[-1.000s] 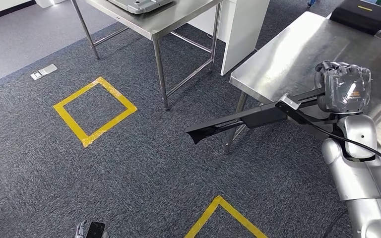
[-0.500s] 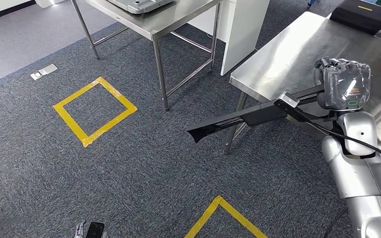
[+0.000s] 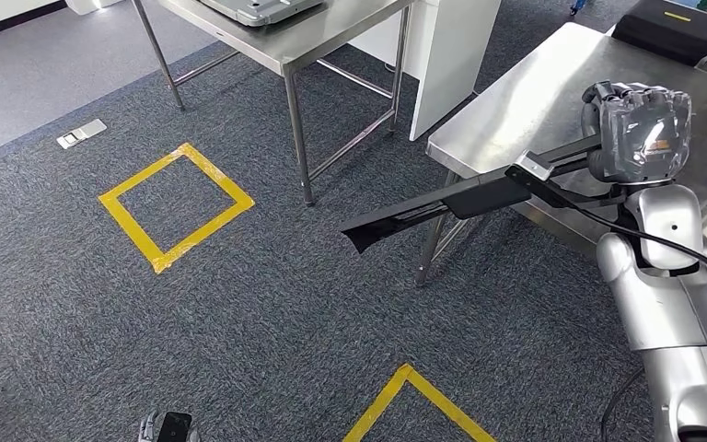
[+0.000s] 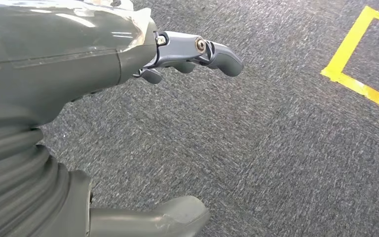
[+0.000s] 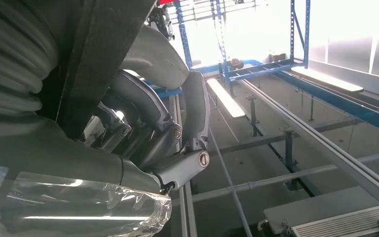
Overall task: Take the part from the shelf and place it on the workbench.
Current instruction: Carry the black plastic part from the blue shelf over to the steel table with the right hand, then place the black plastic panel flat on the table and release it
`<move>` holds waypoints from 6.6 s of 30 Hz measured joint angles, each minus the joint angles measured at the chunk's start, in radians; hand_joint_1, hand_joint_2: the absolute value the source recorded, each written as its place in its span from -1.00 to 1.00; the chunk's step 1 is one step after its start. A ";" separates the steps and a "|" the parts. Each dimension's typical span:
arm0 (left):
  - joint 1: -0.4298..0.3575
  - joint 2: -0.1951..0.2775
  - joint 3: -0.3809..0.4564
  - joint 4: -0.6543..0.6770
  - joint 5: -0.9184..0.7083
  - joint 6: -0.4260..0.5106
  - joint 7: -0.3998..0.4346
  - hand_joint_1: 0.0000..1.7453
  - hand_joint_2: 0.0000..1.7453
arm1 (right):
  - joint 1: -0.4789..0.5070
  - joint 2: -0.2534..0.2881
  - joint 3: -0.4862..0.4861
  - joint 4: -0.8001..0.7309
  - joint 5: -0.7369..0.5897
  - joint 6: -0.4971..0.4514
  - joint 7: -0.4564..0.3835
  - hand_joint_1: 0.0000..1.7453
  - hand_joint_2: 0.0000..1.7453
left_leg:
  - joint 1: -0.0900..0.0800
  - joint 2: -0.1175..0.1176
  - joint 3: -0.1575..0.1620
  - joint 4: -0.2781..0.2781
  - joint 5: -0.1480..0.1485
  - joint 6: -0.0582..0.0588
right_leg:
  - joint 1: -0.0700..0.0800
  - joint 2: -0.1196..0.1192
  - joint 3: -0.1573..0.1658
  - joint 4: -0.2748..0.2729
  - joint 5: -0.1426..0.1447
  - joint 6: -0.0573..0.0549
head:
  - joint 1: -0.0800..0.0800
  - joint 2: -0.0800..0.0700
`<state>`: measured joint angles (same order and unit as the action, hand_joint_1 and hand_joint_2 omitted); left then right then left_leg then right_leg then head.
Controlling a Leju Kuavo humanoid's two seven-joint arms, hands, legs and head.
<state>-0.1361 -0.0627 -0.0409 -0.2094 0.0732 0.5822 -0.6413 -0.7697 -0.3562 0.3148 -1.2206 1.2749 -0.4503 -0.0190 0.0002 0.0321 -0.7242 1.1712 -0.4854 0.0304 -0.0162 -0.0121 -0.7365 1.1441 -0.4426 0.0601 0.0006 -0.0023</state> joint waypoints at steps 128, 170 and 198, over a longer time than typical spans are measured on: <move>-0.006 0.006 -0.002 -0.002 -0.085 -0.169 0.225 -1.00 1.00 | 0.064 0.012 0.006 0.000 0.049 0.005 0.054 1.00 1.00 | 0.003 -0.017 0.065 -0.132 0.081 0.009 | 0.000 0.012 0.191 -0.104 -0.058 0.003 | -0.004 0.000; -0.016 0.005 -0.003 -0.003 -0.121 -0.156 0.224 -1.00 1.00 | 0.073 0.006 -0.008 0.024 0.035 0.006 0.044 1.00 1.00 | 0.051 -0.018 -0.063 0.071 -0.004 -0.057 | -0.031 0.017 0.121 -0.076 -0.024 -0.017 | -0.027 0.000; -0.016 0.000 0.008 -0.004 -0.107 -0.152 0.207 -1.00 1.00 | 0.065 0.002 -0.009 0.026 0.086 0.007 0.061 1.00 1.00 | -0.013 -0.035 0.059 -0.089 0.033 0.008 | -0.014 0.015 0.132 -0.112 -0.002 -0.029 | -0.022 0.000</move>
<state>-0.1523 -0.0628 -0.0329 -0.2136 -0.0341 0.4307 -0.4345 -0.7043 -0.3537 0.3060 -1.1951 1.3611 -0.4433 0.0416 -0.0126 -0.0032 -0.6647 1.0819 -0.4519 0.0384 -0.0304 0.0029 -0.6049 1.0325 -0.4449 0.0314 -0.0215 -0.0023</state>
